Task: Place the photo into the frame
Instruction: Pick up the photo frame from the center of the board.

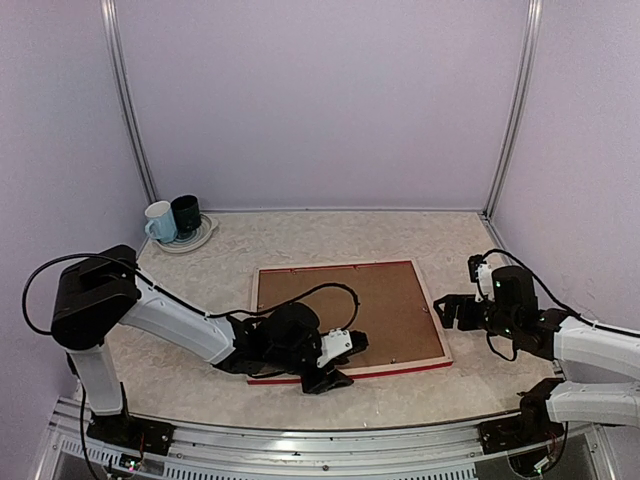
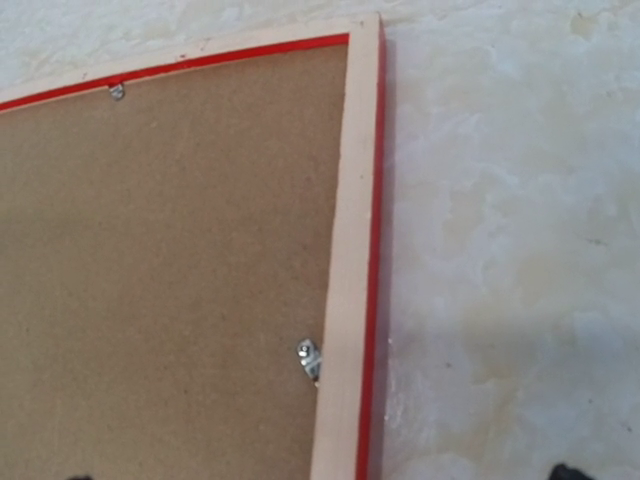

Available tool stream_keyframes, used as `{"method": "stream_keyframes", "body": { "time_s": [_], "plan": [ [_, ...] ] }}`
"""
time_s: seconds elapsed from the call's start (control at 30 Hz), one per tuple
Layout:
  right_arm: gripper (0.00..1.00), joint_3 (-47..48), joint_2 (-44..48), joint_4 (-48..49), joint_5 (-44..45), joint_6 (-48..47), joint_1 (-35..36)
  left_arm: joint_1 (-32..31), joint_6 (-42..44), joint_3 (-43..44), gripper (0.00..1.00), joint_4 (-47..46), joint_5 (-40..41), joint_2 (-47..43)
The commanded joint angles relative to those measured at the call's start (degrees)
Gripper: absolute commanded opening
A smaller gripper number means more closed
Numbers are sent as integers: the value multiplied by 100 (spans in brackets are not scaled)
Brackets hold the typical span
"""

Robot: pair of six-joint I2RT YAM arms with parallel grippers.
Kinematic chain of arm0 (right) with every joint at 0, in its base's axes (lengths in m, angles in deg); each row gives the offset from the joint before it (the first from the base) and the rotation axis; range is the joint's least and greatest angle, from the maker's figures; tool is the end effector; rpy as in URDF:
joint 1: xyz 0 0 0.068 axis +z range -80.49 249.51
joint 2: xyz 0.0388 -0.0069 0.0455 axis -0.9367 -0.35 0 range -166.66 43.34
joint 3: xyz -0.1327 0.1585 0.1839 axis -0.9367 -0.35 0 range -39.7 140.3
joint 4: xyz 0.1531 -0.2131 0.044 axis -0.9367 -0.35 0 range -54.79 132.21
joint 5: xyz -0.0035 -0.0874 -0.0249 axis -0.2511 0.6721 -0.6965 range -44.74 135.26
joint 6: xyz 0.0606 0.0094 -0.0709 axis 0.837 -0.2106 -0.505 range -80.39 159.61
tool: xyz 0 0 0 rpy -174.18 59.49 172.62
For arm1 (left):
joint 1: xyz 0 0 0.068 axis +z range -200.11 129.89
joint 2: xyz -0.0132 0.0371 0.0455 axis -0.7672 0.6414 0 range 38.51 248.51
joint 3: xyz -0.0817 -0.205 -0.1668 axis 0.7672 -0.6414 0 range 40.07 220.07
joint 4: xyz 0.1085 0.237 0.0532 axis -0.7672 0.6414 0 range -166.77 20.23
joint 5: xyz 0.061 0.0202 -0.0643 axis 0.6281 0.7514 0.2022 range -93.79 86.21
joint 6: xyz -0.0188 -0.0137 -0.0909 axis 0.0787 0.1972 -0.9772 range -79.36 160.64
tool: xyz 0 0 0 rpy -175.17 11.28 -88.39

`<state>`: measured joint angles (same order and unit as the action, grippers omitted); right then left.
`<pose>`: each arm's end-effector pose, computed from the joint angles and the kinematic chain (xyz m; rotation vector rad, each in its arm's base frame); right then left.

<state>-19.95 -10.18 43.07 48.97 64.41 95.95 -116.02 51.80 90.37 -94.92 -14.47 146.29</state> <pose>0.2126 0.0997 0.1539 0.0072 2.1782 0.4486 0.1524 -0.3792 0.0906 1.5407 1.7679 -0.7045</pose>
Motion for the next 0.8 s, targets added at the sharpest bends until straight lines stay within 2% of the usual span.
{"method": "stream_keyframes", "body": {
  "time_s": [0.0, 0.1, 0.23, 0.4, 0.67, 0.77],
  "plan": [
    [99, -76, 58, 164, -19, 16, -51, 102, 17, 45, 45, -284, -170, 54],
    [99, -72, 92, 145, -25, 24, -51, 101, -13, -3, 45, -346, -90, 38],
    [99, -81, 148, 130, -36, 33, -51, 106, -11, 33, 50, -264, 35, 111],
    [99, -70, 78, 147, -37, 21, -51, 124, 20, 290, 49, 78, -37, 341],
    [99, -41, 0, 137, -48, 23, -50, 139, 53, 366, 33, 225, -144, 461],
    [99, -12, 39, 78, -34, 39, -51, 133, 44, 366, 21, 229, -137, 509]
  ]
}}
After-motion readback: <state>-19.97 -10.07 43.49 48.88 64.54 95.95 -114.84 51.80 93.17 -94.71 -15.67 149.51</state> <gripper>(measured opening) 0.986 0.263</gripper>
